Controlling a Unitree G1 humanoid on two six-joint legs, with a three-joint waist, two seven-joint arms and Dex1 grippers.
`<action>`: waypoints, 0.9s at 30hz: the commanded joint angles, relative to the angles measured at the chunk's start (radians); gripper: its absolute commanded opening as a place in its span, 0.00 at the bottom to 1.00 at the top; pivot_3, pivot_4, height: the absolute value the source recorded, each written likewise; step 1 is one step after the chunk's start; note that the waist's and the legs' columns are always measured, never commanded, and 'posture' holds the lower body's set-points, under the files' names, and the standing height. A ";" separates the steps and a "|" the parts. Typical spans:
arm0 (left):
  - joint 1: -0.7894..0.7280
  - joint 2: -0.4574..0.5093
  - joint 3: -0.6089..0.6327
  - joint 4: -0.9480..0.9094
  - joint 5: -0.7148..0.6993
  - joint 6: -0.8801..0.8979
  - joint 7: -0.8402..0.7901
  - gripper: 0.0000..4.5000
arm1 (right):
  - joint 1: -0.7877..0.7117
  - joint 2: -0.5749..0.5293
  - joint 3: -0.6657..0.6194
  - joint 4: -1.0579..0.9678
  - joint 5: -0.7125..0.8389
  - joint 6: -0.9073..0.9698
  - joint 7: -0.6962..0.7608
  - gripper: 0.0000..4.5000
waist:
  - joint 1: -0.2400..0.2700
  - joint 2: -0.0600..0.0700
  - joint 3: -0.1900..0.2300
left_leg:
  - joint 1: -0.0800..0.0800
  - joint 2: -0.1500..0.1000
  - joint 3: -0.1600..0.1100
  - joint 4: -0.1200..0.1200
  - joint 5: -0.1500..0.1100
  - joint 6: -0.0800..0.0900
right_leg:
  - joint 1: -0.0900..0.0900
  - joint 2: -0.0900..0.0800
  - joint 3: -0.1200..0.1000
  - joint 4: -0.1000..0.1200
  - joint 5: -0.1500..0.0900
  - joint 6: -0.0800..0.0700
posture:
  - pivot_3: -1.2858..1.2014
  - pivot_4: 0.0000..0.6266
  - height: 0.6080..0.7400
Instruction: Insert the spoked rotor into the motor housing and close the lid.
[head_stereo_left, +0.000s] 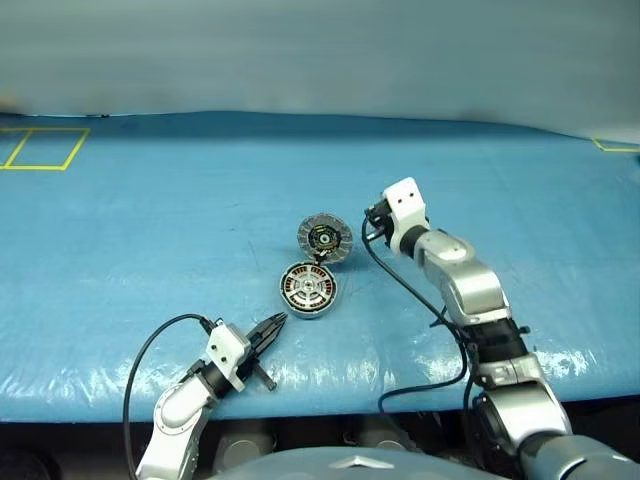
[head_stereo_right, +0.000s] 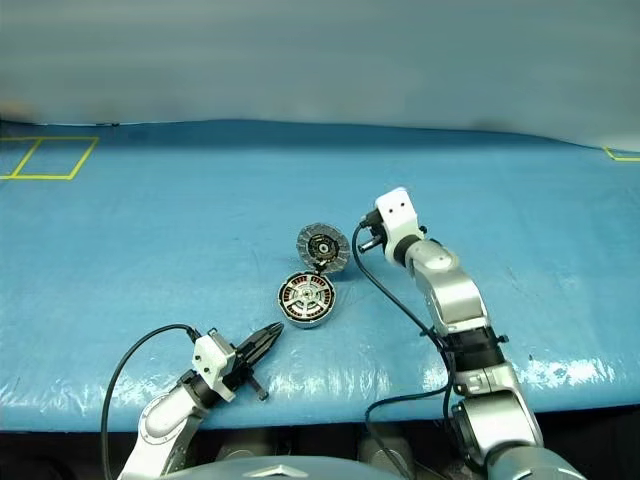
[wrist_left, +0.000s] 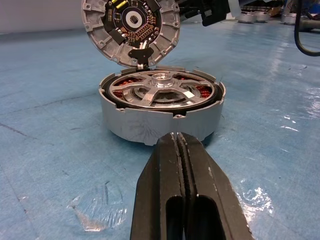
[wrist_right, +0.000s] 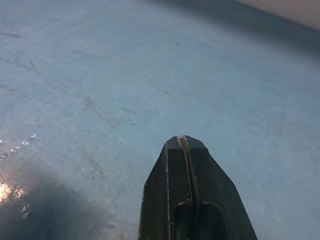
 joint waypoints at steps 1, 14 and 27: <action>0.006 -0.006 -0.005 0.022 0.003 -0.030 0.017 0.01 | -0.078 0.007 0.005 0.126 0.057 -0.012 0.164 0.00 | 0.000 0.000 0.000 | 0.000 0.000 0.000 -0.001 0.000 0.000 | 0.000 0.000 0.000 0.000 0.002 0.003 | 0.52 0.24 1.00; 0.031 -0.013 -0.025 -0.018 -0.005 -0.003 0.049 0.01 | -0.093 0.048 -0.047 0.052 0.356 0.218 0.545 0.00 | -0.001 0.003 0.000 | 0.000 0.000 0.001 -0.003 0.000 0.000 | -0.002 -0.001 0.000 -0.001 0.002 0.003 | 0.52 0.24 1.00; -0.002 0.005 -0.018 -0.028 -0.031 0.051 0.041 0.01 | 0.126 0.091 0.032 -0.232 0.394 0.291 0.444 0.00 | -0.001 0.004 0.000 | 0.000 -0.001 0.001 -0.003 0.000 0.000 | -0.002 -0.003 -0.001 -0.001 0.002 0.003 | 0.52 0.24 1.00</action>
